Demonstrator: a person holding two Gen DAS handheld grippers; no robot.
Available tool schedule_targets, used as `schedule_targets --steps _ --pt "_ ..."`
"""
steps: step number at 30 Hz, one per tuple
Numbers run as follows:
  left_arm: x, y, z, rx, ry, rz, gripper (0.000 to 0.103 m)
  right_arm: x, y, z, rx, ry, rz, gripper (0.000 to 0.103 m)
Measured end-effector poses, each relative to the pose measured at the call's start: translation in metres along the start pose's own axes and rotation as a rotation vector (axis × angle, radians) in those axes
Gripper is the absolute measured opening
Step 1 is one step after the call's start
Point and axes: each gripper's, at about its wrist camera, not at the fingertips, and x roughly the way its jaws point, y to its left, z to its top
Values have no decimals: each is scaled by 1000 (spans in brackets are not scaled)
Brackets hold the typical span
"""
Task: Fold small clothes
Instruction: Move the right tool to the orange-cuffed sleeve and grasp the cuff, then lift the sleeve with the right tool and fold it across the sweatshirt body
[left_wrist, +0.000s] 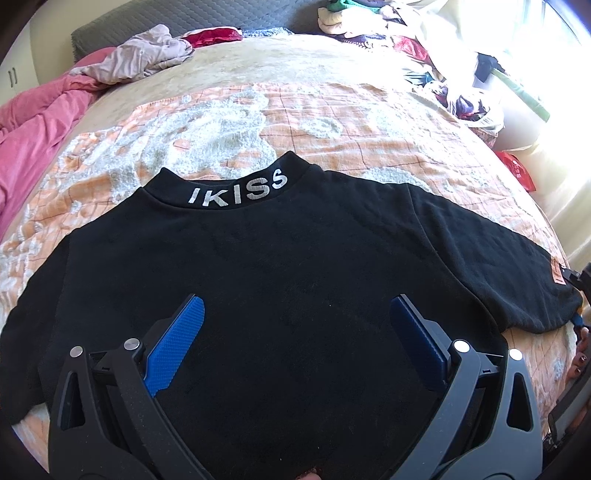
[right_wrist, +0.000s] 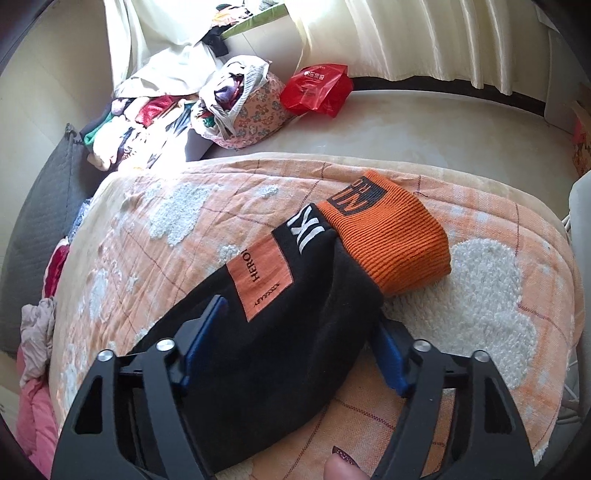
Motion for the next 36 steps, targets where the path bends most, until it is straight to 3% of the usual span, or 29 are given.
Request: schedule_targets --steps 4,6,17,29,33,36 --pt "3 6 2 -21 6 -7 95 -7 2 0 3 -21 109 21" --pt "3 11 3 -35 8 -11 95 -12 9 -1 -23 -37 173 17" --pt "-12 55 14 -163 -31 -89 95 -50 88 -27 -284 -43 445 13" --pt "-29 130 12 -340 -62 -157 95 -82 204 -120 -685 72 700 9" --pt "-25 139 5 -372 -48 -205 95 -82 214 -147 -773 130 709 9" --pt "-19 128 1 -357 -18 -256 95 -77 207 -150 -826 153 645 14"
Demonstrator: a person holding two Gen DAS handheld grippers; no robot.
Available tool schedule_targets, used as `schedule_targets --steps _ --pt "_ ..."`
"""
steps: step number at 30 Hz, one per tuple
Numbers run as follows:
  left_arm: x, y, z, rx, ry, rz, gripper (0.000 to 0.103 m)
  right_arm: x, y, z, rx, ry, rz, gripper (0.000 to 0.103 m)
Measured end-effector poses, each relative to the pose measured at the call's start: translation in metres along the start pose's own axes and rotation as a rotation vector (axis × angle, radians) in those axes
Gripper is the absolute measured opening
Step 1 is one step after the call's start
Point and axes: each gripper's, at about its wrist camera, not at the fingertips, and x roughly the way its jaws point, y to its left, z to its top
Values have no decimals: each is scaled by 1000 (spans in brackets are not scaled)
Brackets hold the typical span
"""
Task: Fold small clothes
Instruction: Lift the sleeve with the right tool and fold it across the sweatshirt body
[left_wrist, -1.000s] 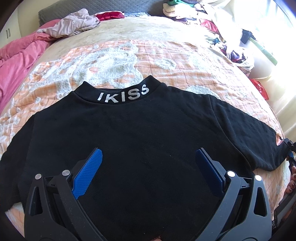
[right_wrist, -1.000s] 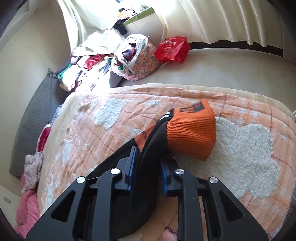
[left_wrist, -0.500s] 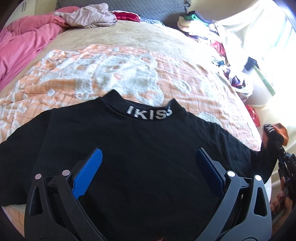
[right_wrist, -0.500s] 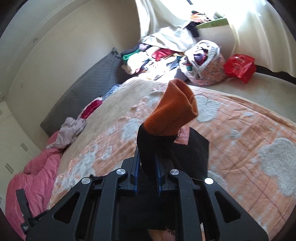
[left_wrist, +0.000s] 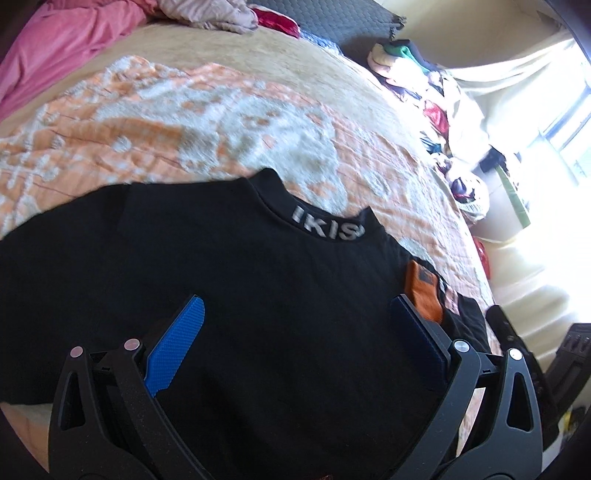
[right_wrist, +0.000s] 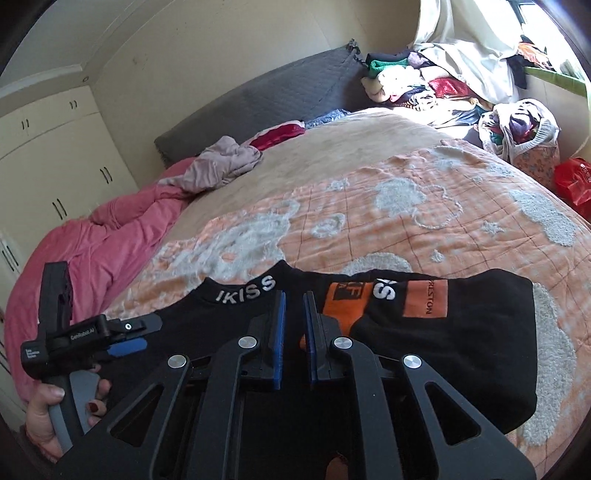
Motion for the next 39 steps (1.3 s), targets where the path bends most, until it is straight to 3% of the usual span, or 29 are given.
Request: schedule_targets --steps 2,3,6,11,16,19,23,28,30,32,34,36,39 --pt "7 -8 -5 12 24 -21 95 8 -7 -8 -67 58 -32 41" --pt "11 -13 -7 19 34 -36 95 12 -4 -14 -140 89 -95 63" --pt "20 -26 -9 24 57 -64 95 22 -4 -29 -280 143 -235 63" --pt "47 -61 -14 58 138 -123 95 5 -40 -30 -93 162 -146 63" --pt "76 -90 -22 62 216 -201 94 -12 -59 -22 -97 160 -234 66" --pt "92 -102 -24 40 255 -248 91 -20 -78 -18 -7 155 -230 72" --pt "111 -109 -27 -7 285 -267 70 -31 -90 -13 43 130 -226 73" --pt "122 -111 -23 -54 261 -271 67 -38 -94 -9 63 113 -219 73" --pt "124 -114 -21 -51 242 -264 51 -40 -96 -9 67 110 -226 73" --pt "124 -116 -22 -43 227 -261 45 -40 -96 -7 69 104 -247 73" --pt "125 -121 -22 -26 216 -276 32 -39 -97 -7 66 102 -266 73" --pt "122 -125 -22 -4 197 -270 8 -38 -97 -8 65 105 -271 73" --pt "110 -125 -20 20 163 -290 3 -36 -97 -9 59 108 -273 73"
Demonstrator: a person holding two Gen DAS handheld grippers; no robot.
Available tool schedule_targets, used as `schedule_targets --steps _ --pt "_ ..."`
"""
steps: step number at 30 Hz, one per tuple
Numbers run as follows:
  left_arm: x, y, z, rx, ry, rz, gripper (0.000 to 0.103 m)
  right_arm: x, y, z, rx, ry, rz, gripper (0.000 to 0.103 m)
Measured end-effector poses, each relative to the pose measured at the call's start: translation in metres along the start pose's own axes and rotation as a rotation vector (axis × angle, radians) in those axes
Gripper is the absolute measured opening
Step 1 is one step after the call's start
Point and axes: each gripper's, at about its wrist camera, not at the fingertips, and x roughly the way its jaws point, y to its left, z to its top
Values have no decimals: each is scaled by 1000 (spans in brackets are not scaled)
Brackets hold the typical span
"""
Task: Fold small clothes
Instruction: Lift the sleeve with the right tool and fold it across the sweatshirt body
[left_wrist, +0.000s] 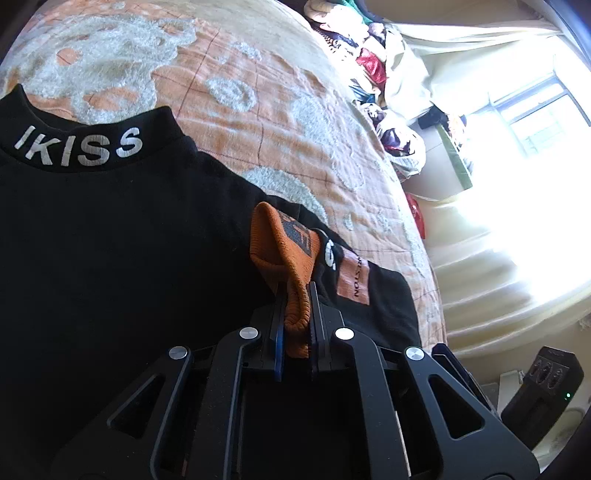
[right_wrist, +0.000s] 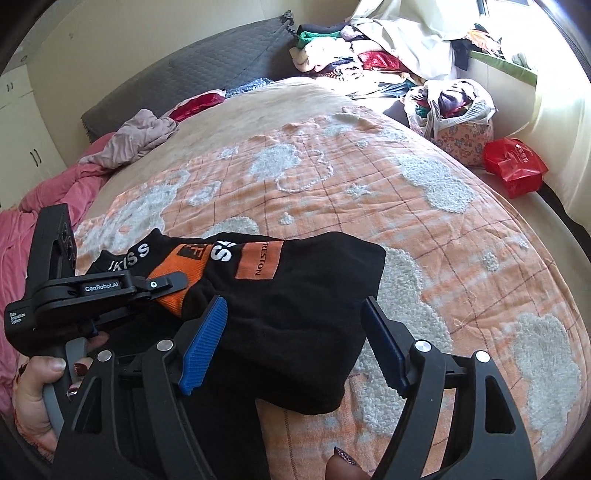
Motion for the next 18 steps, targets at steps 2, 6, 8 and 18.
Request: schedule_targets --steps 2,6,8,18 --pt "-16 -4 1 33 -29 -4 3 1 1 0 -2 1 -2 73" --pt "-46 -6 5 73 -94 2 3 2 4 -1 -9 -5 8 73" --pt "-64 -5 6 88 -132 14 3 1 6 -1 -11 -10 17 73" --pt "-158 25 -3 90 -302 48 3 1 24 -2 -33 -16 126 73"
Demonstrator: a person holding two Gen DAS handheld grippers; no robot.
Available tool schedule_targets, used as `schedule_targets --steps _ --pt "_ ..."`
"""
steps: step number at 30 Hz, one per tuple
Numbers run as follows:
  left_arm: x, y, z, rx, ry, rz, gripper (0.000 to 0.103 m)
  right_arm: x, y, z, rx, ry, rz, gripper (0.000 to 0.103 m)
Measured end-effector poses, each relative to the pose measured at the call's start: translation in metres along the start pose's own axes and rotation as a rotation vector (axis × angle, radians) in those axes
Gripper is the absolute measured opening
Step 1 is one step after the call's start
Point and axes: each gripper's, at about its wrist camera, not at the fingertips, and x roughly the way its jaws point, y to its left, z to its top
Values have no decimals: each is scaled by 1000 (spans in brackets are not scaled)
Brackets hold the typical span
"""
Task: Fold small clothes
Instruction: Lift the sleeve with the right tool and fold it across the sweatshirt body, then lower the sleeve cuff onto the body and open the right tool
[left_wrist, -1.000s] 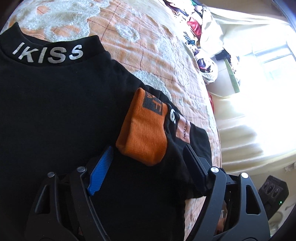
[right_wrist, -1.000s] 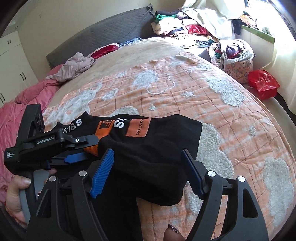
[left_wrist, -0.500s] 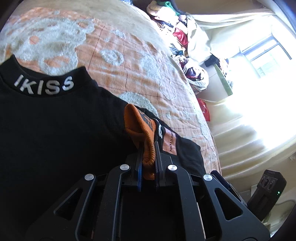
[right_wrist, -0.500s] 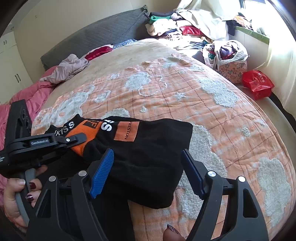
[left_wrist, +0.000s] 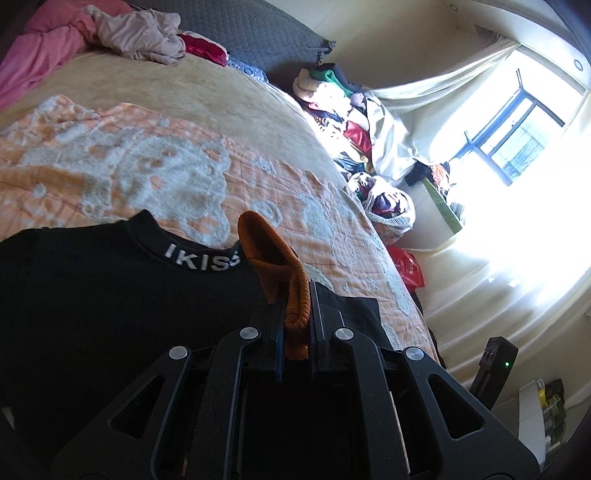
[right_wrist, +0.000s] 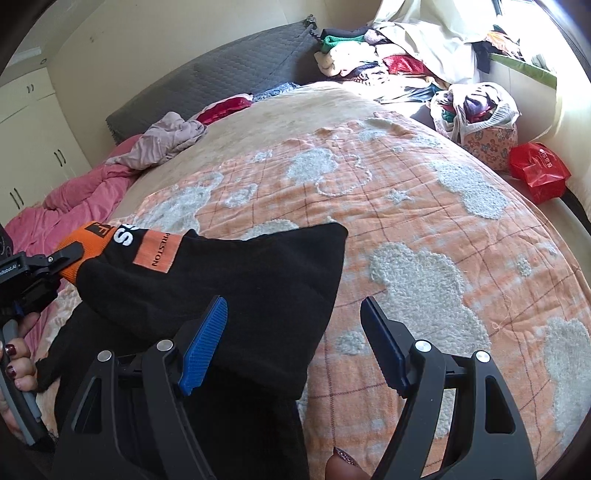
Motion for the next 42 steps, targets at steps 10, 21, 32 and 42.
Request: schedule_targets --steps 10,21,32,42 --pt "-49 37 -11 -9 -64 98 3 11 21 -8 -57 27 3 77" --pt "-60 78 -40 -41 -19 180 4 22 37 -15 -111 51 -5 77" --pt "-61 74 -44 77 31 269 6 34 70 -25 -197 80 44 77" --pt "-2 88 -74 142 231 353 29 60 60 -40 -180 214 -68 77"
